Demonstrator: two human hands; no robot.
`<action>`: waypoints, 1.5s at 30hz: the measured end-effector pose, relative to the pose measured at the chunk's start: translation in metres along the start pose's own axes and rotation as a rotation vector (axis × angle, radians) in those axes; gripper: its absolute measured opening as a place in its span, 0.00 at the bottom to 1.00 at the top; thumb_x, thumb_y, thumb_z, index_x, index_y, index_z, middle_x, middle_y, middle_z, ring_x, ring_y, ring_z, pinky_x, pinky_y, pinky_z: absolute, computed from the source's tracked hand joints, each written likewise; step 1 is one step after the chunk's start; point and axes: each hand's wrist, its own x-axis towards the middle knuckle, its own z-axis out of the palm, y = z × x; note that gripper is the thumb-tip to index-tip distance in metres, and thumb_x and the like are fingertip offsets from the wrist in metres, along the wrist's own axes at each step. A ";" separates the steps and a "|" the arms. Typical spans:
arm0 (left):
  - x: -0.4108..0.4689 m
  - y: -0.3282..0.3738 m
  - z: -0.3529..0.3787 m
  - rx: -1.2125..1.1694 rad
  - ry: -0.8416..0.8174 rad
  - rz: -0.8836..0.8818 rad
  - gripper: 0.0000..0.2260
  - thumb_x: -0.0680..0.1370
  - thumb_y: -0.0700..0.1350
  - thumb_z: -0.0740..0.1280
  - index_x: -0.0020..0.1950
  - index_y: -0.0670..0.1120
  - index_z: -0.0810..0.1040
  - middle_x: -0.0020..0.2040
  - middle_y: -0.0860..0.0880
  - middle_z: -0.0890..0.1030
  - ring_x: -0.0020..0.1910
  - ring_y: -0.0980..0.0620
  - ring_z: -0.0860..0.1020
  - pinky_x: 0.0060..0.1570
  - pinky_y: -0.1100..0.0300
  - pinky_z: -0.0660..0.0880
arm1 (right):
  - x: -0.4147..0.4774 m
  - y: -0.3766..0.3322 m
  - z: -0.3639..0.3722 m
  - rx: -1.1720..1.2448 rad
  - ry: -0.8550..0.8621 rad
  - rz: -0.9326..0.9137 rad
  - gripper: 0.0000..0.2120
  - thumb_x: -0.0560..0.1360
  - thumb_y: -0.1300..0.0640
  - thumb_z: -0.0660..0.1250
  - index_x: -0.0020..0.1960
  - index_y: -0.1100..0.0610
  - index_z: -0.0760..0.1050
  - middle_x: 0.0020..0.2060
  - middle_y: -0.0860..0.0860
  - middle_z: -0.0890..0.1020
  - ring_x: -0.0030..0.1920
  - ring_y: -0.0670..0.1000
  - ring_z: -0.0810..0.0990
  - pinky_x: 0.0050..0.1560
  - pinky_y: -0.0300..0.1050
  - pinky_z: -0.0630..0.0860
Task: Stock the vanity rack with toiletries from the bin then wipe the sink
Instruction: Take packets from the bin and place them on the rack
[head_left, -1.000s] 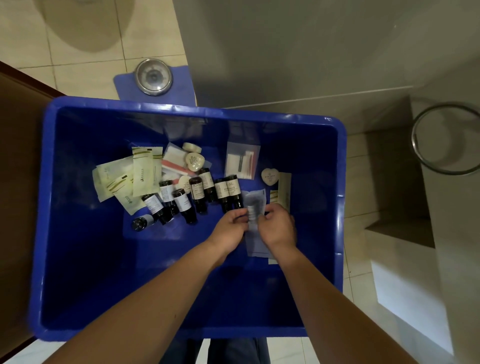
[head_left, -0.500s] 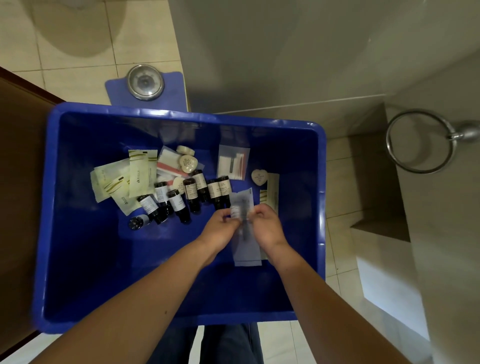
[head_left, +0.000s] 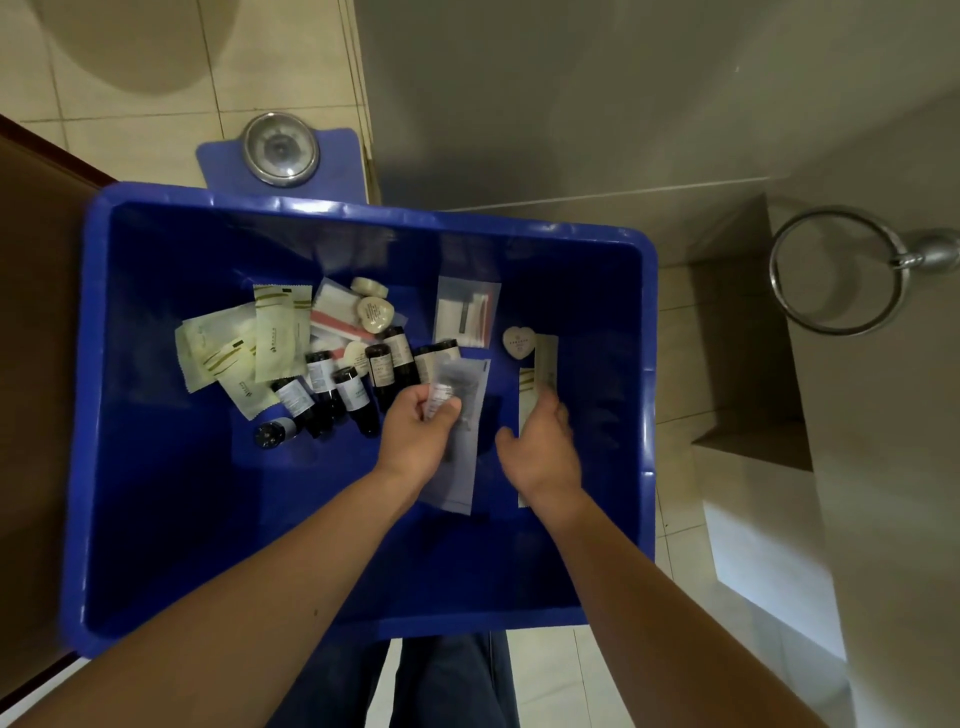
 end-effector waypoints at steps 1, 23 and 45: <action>0.000 -0.001 0.000 -0.001 0.002 0.002 0.11 0.79 0.45 0.66 0.59 0.42 0.75 0.51 0.46 0.80 0.46 0.53 0.77 0.44 0.66 0.73 | 0.002 0.001 0.003 -0.043 -0.007 0.020 0.37 0.77 0.57 0.65 0.78 0.57 0.47 0.75 0.56 0.60 0.70 0.59 0.65 0.60 0.56 0.73; 0.007 -0.015 -0.002 0.020 -0.005 0.002 0.12 0.79 0.44 0.66 0.60 0.41 0.76 0.53 0.45 0.81 0.50 0.52 0.79 0.47 0.66 0.74 | 0.037 0.016 0.029 -0.362 -0.001 0.121 0.30 0.73 0.51 0.72 0.65 0.61 0.60 0.60 0.59 0.74 0.55 0.58 0.79 0.38 0.46 0.71; -0.005 -0.013 -0.010 0.052 0.014 -0.015 0.08 0.79 0.44 0.66 0.57 0.45 0.74 0.45 0.53 0.77 0.41 0.61 0.74 0.35 0.76 0.70 | 0.022 0.019 0.026 0.152 0.013 0.195 0.12 0.72 0.60 0.72 0.50 0.57 0.70 0.48 0.53 0.79 0.43 0.53 0.76 0.38 0.44 0.73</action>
